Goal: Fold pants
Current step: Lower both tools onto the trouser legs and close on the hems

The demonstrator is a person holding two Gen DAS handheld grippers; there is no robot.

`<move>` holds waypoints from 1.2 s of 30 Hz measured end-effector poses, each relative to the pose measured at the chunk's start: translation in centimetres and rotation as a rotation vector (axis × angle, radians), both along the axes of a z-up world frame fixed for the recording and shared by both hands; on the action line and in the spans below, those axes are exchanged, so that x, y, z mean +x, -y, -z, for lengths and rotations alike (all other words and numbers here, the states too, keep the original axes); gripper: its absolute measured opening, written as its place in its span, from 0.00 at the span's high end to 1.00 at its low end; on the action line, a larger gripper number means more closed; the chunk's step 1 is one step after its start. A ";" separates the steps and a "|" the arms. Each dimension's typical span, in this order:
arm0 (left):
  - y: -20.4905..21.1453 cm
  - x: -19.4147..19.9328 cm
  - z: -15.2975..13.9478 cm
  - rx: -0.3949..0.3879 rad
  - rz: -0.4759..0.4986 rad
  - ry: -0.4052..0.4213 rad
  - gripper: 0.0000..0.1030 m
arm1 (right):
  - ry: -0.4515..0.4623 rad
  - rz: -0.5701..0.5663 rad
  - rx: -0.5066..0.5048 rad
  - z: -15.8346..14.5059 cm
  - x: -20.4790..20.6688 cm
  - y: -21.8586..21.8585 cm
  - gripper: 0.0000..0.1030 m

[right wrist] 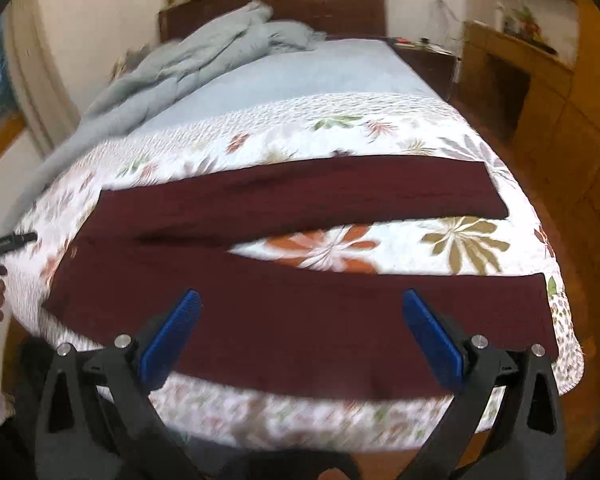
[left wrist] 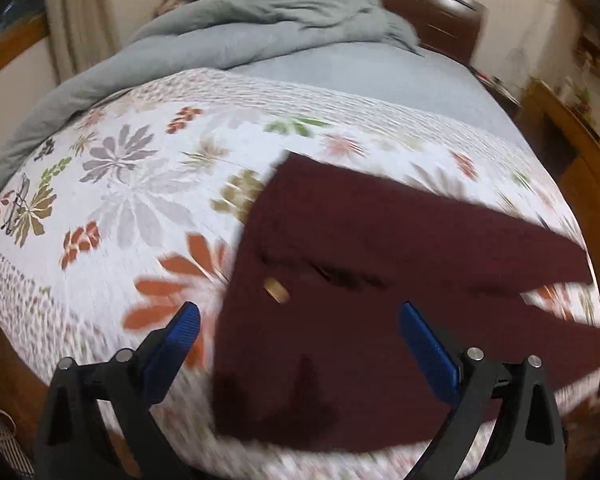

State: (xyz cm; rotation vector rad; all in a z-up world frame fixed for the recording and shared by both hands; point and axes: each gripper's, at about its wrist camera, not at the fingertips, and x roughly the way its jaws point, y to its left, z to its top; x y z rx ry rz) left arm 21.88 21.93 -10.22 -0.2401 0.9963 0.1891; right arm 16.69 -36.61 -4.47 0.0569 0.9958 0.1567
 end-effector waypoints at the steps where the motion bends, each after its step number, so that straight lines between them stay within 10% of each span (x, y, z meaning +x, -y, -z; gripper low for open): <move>1: -1.3 0.8 0.4 -0.007 -0.022 0.000 0.04 | -0.080 0.020 0.036 1.4 1.4 1.3 0.02; 16: -5.6 19.6 9.4 -0.030 0.204 -0.161 0.04 | -0.340 -0.017 0.408 7.3 15.5 11.6 0.03; 28: -6.6 23.2 13.8 -0.137 0.305 -0.174 0.04 | -0.281 0.123 0.343 7.8 29.3 24.5 0.03; 36: -6.7 23.6 13.5 -0.160 0.302 -0.156 0.42 | -0.346 0.074 0.341 13.4 32.4 27.6 0.02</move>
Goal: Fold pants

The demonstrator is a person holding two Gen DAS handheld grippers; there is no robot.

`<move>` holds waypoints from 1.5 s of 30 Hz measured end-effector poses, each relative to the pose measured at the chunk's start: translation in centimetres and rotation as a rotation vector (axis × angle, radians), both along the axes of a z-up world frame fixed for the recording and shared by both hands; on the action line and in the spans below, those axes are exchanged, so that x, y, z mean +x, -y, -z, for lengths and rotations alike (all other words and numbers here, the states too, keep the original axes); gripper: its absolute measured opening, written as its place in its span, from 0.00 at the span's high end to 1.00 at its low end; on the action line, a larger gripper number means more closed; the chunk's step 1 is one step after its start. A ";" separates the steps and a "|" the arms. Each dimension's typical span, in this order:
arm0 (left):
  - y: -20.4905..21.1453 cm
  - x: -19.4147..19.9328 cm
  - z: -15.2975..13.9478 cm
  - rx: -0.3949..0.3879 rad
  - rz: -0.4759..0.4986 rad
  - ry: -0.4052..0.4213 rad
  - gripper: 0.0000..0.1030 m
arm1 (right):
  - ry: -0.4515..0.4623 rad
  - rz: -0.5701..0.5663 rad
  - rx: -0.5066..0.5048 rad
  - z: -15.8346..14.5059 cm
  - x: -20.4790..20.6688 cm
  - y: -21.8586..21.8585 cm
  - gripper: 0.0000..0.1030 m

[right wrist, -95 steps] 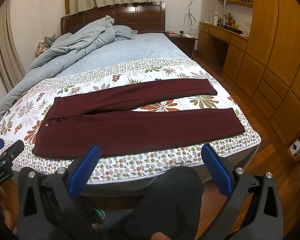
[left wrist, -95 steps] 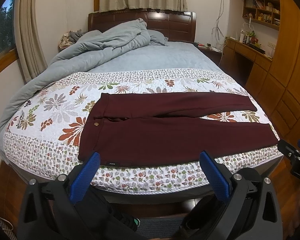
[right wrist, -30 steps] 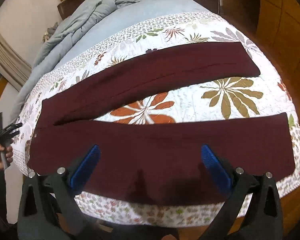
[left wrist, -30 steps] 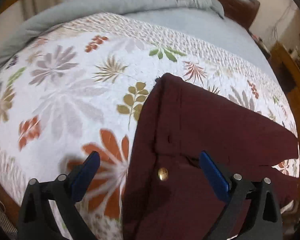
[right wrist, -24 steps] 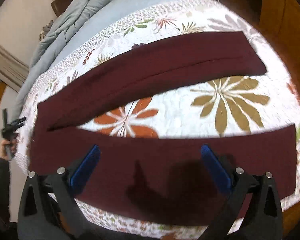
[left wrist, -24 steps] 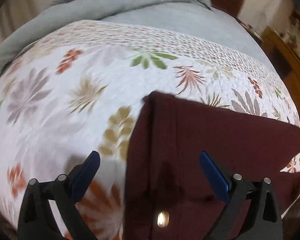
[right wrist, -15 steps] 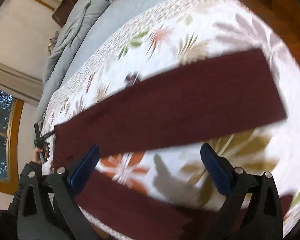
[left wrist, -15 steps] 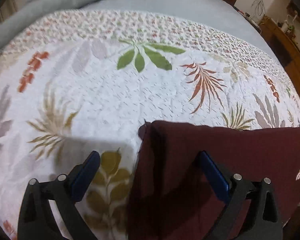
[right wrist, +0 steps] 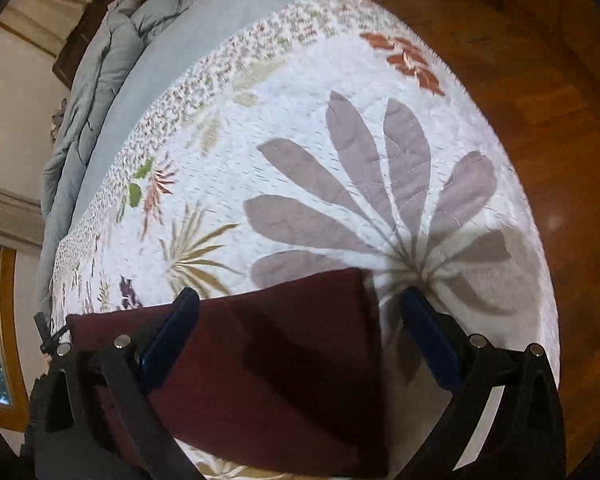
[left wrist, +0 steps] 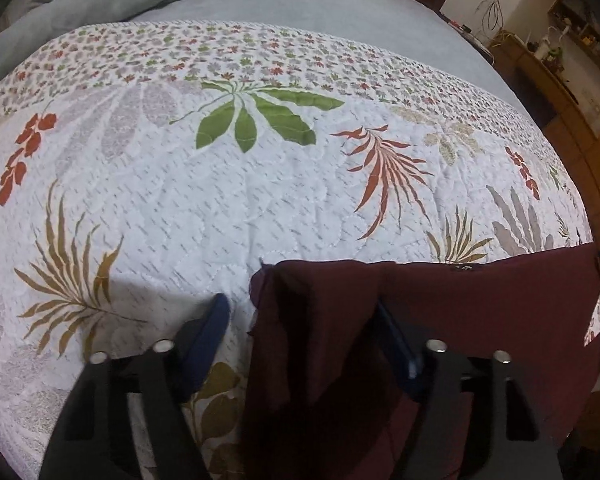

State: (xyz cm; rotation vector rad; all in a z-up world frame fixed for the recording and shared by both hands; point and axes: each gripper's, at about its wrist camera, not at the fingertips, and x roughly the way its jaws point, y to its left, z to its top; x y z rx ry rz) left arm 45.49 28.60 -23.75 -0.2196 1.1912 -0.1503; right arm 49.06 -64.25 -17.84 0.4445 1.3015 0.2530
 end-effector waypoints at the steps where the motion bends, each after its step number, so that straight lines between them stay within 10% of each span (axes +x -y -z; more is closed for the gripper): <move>1: 0.1 0.1 -0.1 -0.015 0.003 -0.003 0.44 | 0.004 -0.022 0.002 0.2 0.1 -0.2 0.02; 7: 1.1 0.9 0.3 -0.005 -0.047 -0.016 0.32 | 0.001 -0.125 0.020 0.4 0.6 -1.3 0.12; 10: 1.4 0.6 0.0 0.008 -0.060 -0.011 0.53 | -0.011 -0.122 0.034 0.1 0.6 -0.7 0.69; 13: 1.3 0.2 -0.5 -0.039 -0.071 -0.016 0.78 | 0.016 -0.142 0.017 -1.1 0.1 -1.0 0.74; 28: 1.9 -9.4 -12.4 -0.164 -0.153 0.294 0.86 | 0.295 -0.093 -0.070 -13.8 -12.6 0.4 0.76; 34: 2.6 -19.5 -15.4 -0.253 -0.141 0.380 0.86 | 0.334 -0.045 -0.126 -13.5 -22.3 1.4 0.74; 40: 2.7 -28.1 -11.0 -0.250 -0.153 0.293 0.85 | 0.344 0.040 -0.192 -9.6 -31.1 0.7 0.63; 43: 2.6 -30.1 -7.3 -0.208 -0.171 0.158 0.73 | 0.303 0.113 -0.183 -7.7 -34.3 0.6 0.47; 45: 2.2 -31.4 -6.1 -0.158 -0.217 0.092 0.37 | 0.270 0.185 -0.146 -6.9 -36.7 1.0 0.42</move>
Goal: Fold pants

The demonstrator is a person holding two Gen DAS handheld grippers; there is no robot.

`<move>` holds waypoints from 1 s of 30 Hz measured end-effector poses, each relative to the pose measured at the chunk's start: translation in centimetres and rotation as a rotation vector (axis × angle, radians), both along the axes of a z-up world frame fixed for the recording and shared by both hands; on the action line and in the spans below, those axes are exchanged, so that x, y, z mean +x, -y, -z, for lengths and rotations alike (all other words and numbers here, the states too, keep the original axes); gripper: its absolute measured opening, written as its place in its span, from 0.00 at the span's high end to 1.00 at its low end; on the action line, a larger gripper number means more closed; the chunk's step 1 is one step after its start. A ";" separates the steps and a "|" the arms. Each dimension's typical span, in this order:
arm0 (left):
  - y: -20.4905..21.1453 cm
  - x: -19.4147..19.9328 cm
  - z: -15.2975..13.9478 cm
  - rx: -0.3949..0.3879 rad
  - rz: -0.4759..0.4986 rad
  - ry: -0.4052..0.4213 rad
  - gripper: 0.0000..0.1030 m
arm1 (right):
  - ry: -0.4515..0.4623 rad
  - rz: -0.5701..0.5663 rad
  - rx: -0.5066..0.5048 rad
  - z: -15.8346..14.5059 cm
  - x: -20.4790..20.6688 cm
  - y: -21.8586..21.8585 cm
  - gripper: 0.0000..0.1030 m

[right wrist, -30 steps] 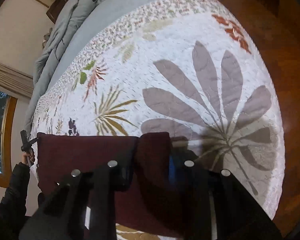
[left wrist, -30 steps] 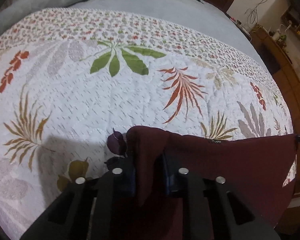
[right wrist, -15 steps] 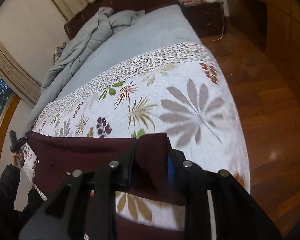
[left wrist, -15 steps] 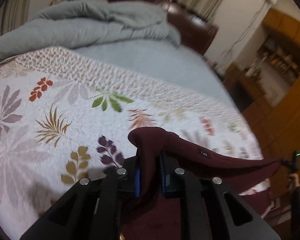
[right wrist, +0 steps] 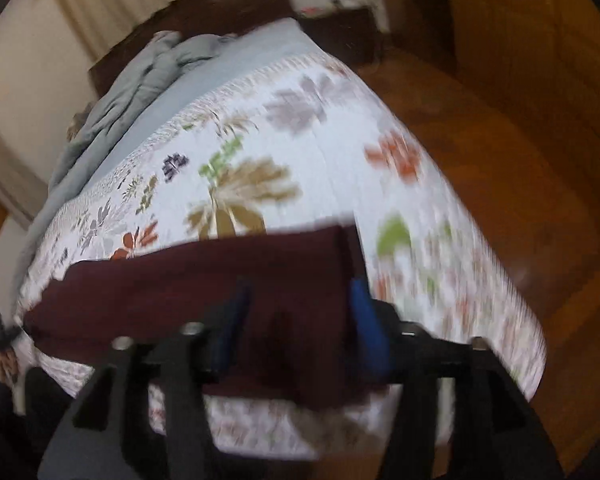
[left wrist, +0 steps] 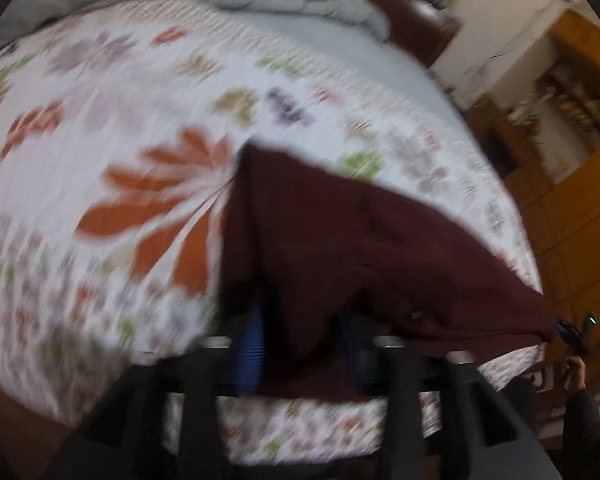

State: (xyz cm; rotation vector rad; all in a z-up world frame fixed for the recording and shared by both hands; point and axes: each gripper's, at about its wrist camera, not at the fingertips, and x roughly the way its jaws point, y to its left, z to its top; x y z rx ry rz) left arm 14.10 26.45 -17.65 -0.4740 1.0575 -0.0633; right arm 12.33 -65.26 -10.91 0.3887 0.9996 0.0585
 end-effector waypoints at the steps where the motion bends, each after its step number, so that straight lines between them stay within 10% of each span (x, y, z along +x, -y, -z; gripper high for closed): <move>1: -0.1 -0.6 0.0 0.035 -0.016 -0.017 0.34 | -0.004 0.038 0.023 0.1 -1.1 0.3 0.37; 8: 2.6 -3.4 -2.0 0.307 0.025 -0.054 0.17 | 0.073 0.337 0.481 1.4 -7.2 1.6 0.22; 12: 2.1 -4.3 -1.4 0.619 -0.073 -0.181 0.16 | -0.004 0.390 0.556 3.5 -5.6 -0.2 0.21; 17: -0.3 -7.1 -5.3 0.205 -0.187 0.004 0.15 | -0.049 0.461 0.550 5.5 -4.5 -0.6 0.23; 20: 1.9 -6.0 -5.0 0.039 -0.098 0.037 0.11 | 0.002 0.436 0.527 4.8 -3.0 -0.7 0.62; 22: 3.6 -4.4 -4.2 -0.010 -0.053 0.020 0.11 | 0.029 0.397 0.486 3.1 -1.2 -0.9 0.87; 26: 6.0 -1.9 -2.4 -0.087 -0.044 -0.028 0.11 | 0.119 0.362 0.466 0.6 0.1 -1.2 0.88; 30: 7.0 -2.4 -2.1 -0.102 -0.055 -0.023 0.11 | 0.013 0.438 0.504 5.3 -0.3 0.3 0.88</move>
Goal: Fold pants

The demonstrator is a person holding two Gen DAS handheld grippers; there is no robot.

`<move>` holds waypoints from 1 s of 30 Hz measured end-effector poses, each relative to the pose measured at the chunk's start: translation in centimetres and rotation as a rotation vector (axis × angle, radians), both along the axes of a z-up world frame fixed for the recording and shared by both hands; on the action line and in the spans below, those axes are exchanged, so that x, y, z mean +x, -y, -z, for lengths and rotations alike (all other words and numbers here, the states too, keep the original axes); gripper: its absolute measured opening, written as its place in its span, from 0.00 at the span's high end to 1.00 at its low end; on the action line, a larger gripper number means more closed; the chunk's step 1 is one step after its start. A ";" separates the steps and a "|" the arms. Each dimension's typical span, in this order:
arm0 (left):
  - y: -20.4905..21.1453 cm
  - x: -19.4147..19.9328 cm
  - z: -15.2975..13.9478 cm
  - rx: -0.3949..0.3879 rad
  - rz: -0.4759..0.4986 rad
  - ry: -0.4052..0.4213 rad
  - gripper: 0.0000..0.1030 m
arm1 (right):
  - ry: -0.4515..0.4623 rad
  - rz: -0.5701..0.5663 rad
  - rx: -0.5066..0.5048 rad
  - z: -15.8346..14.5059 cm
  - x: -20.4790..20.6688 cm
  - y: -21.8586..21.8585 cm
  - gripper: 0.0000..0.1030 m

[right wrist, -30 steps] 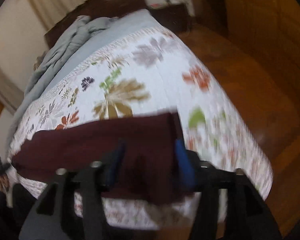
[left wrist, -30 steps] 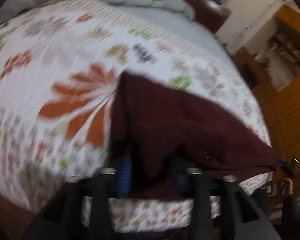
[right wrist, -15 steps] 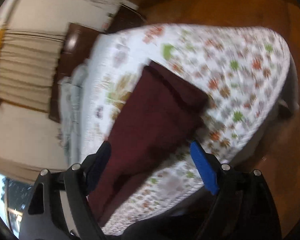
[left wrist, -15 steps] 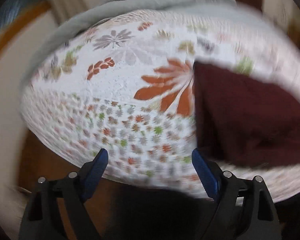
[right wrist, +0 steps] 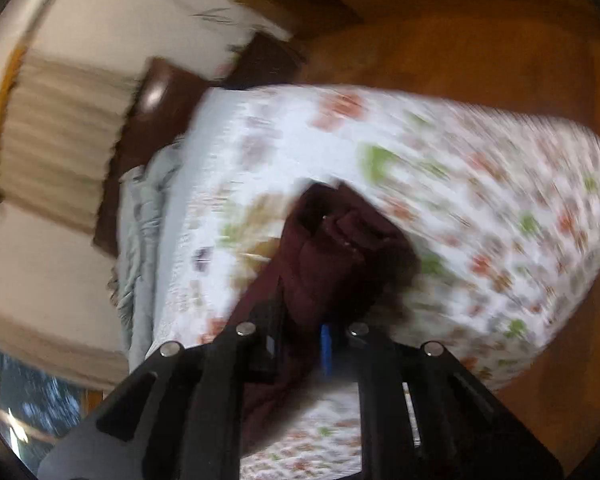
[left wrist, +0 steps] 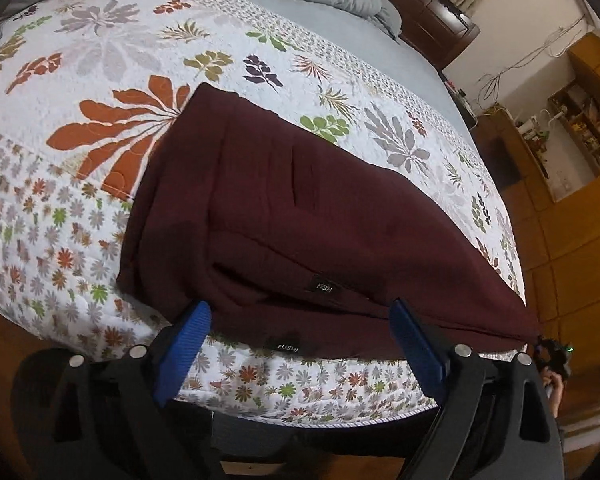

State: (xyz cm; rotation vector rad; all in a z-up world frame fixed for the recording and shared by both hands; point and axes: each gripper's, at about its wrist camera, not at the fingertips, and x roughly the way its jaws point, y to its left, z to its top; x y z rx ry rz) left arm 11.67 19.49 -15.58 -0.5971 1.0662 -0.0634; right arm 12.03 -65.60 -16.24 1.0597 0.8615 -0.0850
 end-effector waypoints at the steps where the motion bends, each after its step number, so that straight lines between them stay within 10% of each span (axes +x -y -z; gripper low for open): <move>1: -0.1 -0.3 0.0 -0.009 -0.004 0.004 0.11 | -0.001 -0.007 -0.005 0.4 -0.3 -0.1 0.87; 9: -0.5 -0.4 -0.4 -0.148 -0.067 0.055 0.11 | 0.059 -0.023 -0.040 -2.2 -1.6 0.1 0.63; 17: 0.8 2.2 1.3 -0.115 -0.109 -0.076 0.13 | 0.054 -0.049 -0.058 -3.2 0.2 -0.5 0.85; 24: -0.4 3.3 3.3 -0.119 -0.213 -0.113 0.75 | 0.024 -0.061 -0.059 -3.3 1.7 -0.4 0.85; 30: -0.9 1.3 -0.6 -0.158 -0.254 0.076 0.88 | 0.089 -0.095 -0.100 -5.4 2.0 -1.0 0.88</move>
